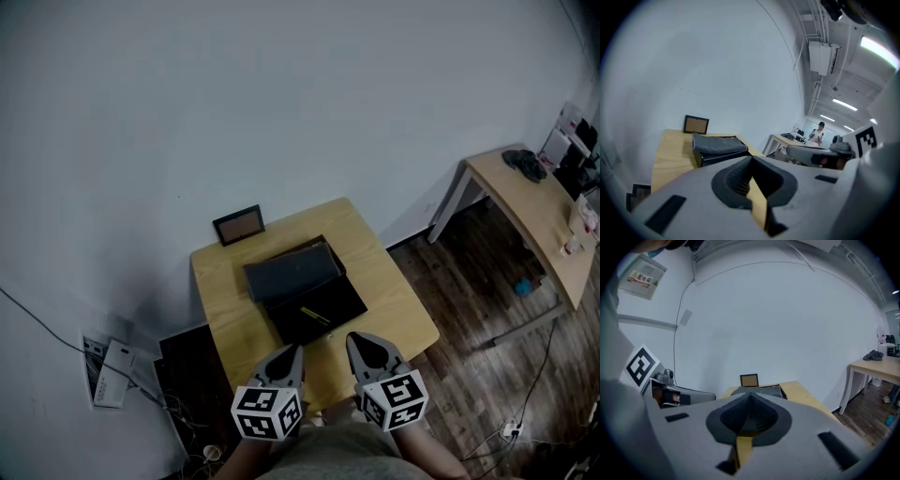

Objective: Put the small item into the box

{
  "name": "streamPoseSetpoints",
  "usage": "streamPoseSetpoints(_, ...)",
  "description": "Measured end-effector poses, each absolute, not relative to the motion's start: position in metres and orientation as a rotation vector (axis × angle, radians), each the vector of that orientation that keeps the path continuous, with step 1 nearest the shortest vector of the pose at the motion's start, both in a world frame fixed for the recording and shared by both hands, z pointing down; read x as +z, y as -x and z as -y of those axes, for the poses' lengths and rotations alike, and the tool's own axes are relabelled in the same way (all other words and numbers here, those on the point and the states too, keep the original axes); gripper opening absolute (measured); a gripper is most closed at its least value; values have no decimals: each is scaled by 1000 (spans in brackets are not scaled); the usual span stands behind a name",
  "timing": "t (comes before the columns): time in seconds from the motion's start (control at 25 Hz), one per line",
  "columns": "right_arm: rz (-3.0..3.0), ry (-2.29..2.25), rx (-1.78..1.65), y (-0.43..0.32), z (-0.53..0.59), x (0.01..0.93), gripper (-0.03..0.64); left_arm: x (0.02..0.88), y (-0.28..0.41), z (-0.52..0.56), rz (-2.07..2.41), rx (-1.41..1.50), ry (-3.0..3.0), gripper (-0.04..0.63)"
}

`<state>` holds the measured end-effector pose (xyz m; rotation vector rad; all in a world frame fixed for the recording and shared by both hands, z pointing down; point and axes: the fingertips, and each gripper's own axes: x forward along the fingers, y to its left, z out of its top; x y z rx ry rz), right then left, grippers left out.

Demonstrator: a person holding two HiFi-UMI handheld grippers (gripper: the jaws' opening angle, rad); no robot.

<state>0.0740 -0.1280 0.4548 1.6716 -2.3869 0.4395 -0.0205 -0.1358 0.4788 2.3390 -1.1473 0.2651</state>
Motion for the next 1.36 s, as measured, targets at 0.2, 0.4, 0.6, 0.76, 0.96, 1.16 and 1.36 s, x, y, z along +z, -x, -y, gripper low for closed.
streamPoseSetpoints(0.2, 2408, -1702, 444, -76, 119, 447, 2, 476, 20, 131, 1137, 261, -2352, 2)
streamPoseSetpoints(0.4, 2417, -1696, 445, -73, 118, 445, 0, 476, 23, 130, 1137, 258, -2352, 2)
streamPoseSetpoints(0.6, 2424, -1671, 470, -67, 119, 440, 0, 476, 23, 132, 1136, 255, -2351, 2)
streamPoseSetpoints(0.76, 2424, -1697, 440, -73, 122, 440, 0, 476, 20, 134, 1130, 253, -2349, 2)
streamPoseSetpoints(0.96, 2431, -1707, 432, -77, 121, 439, 0, 477, 17, 132, 1127, 255, -2350, 2)
streamPoseSetpoints(1.16, 2435, -1706, 436, -80, 121, 440, 0, 477, 16, 133, 1132, 257, -2348, 2)
streamPoseSetpoints(1.36, 2449, -1703, 434, -81, 122, 438, 0, 475, 13, 133, 1135, 250, -2353, 2)
